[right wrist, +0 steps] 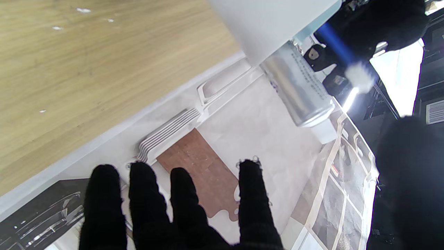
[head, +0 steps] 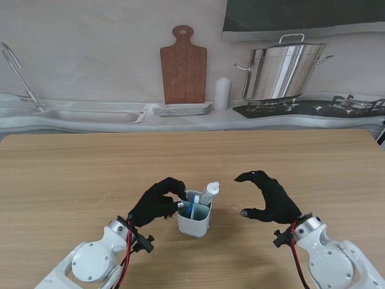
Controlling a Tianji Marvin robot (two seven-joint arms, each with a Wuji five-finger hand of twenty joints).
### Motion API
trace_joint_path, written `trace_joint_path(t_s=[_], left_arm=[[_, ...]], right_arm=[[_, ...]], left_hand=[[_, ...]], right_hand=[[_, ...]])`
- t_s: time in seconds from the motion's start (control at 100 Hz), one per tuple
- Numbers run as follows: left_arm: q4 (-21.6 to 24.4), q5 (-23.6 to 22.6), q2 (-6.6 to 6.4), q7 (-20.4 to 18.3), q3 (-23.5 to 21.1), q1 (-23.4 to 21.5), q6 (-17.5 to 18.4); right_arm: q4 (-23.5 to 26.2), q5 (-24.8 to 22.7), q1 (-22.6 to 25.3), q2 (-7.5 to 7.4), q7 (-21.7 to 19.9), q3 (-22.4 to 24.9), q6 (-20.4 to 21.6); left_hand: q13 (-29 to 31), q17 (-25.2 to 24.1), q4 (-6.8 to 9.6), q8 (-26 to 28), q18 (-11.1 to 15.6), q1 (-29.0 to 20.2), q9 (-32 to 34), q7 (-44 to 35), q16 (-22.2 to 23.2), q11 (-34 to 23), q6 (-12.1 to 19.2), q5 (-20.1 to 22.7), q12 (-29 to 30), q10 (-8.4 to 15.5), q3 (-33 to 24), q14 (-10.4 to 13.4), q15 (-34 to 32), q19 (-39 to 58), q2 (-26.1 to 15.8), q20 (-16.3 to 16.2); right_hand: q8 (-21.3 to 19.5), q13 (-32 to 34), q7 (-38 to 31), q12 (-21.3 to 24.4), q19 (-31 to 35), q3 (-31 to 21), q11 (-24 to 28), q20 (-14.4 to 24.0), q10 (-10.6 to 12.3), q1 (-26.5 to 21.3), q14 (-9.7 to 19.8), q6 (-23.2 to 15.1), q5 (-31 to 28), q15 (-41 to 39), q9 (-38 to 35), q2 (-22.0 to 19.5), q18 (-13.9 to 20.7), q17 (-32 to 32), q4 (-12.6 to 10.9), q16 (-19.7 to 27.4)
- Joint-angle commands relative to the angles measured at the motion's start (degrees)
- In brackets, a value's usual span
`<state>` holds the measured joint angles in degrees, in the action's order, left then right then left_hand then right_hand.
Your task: Organize toothpaste and toothbrush
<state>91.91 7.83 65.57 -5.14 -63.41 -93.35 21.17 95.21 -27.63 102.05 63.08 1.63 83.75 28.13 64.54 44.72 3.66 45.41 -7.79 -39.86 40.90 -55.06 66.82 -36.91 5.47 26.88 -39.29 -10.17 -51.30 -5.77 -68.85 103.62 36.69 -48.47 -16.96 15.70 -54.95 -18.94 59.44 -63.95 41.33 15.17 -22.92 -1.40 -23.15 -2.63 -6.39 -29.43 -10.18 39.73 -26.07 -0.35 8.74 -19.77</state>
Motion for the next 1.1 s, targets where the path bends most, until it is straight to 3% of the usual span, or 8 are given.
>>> trace_joint_path(t_s=[0.0,0.26,0.42,0.58,0.6,0.64,0.78,1.09], left_arm=[[0.64,-0.1,-0.04,-1.06,-0.16,-0.53,-0.15],[2.18,-2.52,0.29,1.99,-1.18,-1.92,0.84],[4.24,-5.8,-0.04,2.64,-2.89,-3.08,0.9],[6.18,-9.88,0.07,5.1,-4.56,-4.42,0.77],[6.41,-10.59,0.07,5.41,-4.78,-4.59,0.68],[6.87,-11.91,0.12,6.16,-5.18,-4.94,0.37],[8.33,-14.83,0.31,8.15,-6.26,-6.13,-0.84],[10.09,-20.15,0.88,12.41,-8.24,-8.16,-4.78]], right_arm=[[0.24,-0.07,0.62,0.1,-0.94,-0.17,-0.35],[0.08,-0.11,0.51,0.1,-0.89,-0.14,-0.1],[0.0,0.0,0.29,0.09,-1.01,-0.05,-0.16],[-0.1,-0.02,0.1,0.16,-0.72,-0.1,-0.23],[-0.12,-0.01,0.09,0.17,-0.66,-0.12,-0.2],[-0.13,-0.01,0.09,0.19,-0.57,-0.15,-0.09],[-0.15,0.06,0.23,0.24,-0.29,-0.17,0.54],[-0.41,-0.33,0.57,0.43,0.82,-0.09,1.56]], left_hand=[[-0.48,-0.96,1.58,0.13,1.71,2.64,-2.48,0.93,1.23,0.66,-0.08,-1.85,2.53,0.89,1.52,-1.23,0.15,1.16,-0.49,-0.94],[-6.97,-7.11,0.42,-4.09,0.54,7.41,-9.35,7.66,2.0,4.71,-1.86,-7.71,5.47,0.65,7.49,-2.77,4.21,-2.31,-1.22,-3.5],[-12.68,-12.29,0.8,-9.49,-2.18,9.53,-13.21,13.26,1.73,7.36,-4.91,-10.14,7.81,-0.31,12.9,-4.99,11.77,-8.12,-3.97,-8.17],[-22.27,-26.19,1.5,-13.61,-10.14,9.55,-16.19,17.45,-5.7,10.16,-6.61,-10.23,9.92,-1.64,17.18,-8.28,27.25,-24.92,-7.46,-8.66],[-22.19,-26.38,2.41,-13.82,-10.8,9.88,-15.89,17.32,-6.88,9.79,-6.88,-9.66,9.85,-1.98,15.09,-8.58,28.16,-26.11,-6.12,-8.72],[-26.08,-31.83,1.32,-15.62,-12.87,9.82,-17.04,19.56,-11.75,11.97,-7.17,-9.91,11.65,-1.98,18.92,-9.28,34.46,-34.12,-8.91,-5.91],[-30.85,-38.29,2.45,-18.92,-15.21,9.43,-16.67,23.7,-23.16,14.96,-9.1,-8.1,15.04,-2.63,20.52,-11.51,45.85,-47.89,-9.4,1.7],[-36.16,-42.2,2.44,-23.75,-12.51,8.95,-16.38,27.82,-34.88,16.94,-12.86,-6.11,18.78,-3.82,22.48,-13.96,53.3,-58.89,-11.21,15.7]], right_hand=[[-0.53,0.02,-0.34,0.14,-0.21,0.92,0.67,-0.17,0.25,0.27,0.46,-0.09,1.44,0.0,1.3,-0.53,0.02,0.02,-2.85,1.38],[-0.54,-0.13,-0.32,0.16,-0.22,0.91,0.67,-0.15,0.26,0.39,0.48,-0.11,1.47,0.06,1.31,-0.54,0.02,0.02,-2.81,1.39],[-0.41,-0.32,-0.02,0.31,-0.34,0.99,0.34,-0.2,0.42,0.37,0.58,-0.27,1.49,0.16,1.32,-0.56,0.26,-0.11,-2.81,1.43],[-0.37,-0.4,0.07,0.35,-0.39,0.95,0.25,-0.23,0.43,0.22,0.58,-0.27,1.45,0.17,1.3,-0.49,0.23,-0.1,-2.84,1.43],[-0.37,-0.4,0.08,0.35,-0.39,0.94,0.24,-0.23,0.43,0.25,0.57,-0.27,1.45,0.17,1.3,-0.48,0.23,-0.1,-2.84,1.43],[-0.37,-0.39,0.08,0.36,-0.41,0.91,0.23,-0.23,0.43,0.25,0.66,-0.27,1.45,0.16,1.29,-0.51,0.23,-0.13,-2.84,1.43],[-0.37,-0.4,0.09,0.36,-0.39,0.92,0.21,-0.23,0.43,0.27,0.63,-0.27,1.45,0.15,1.28,-0.52,0.22,-0.1,-2.84,1.42],[-0.47,-0.34,-0.15,0.32,-0.34,0.79,0.27,-0.21,0.34,0.29,0.52,0.08,1.39,0.08,1.28,-0.38,0.2,-0.01,-2.81,1.4]])
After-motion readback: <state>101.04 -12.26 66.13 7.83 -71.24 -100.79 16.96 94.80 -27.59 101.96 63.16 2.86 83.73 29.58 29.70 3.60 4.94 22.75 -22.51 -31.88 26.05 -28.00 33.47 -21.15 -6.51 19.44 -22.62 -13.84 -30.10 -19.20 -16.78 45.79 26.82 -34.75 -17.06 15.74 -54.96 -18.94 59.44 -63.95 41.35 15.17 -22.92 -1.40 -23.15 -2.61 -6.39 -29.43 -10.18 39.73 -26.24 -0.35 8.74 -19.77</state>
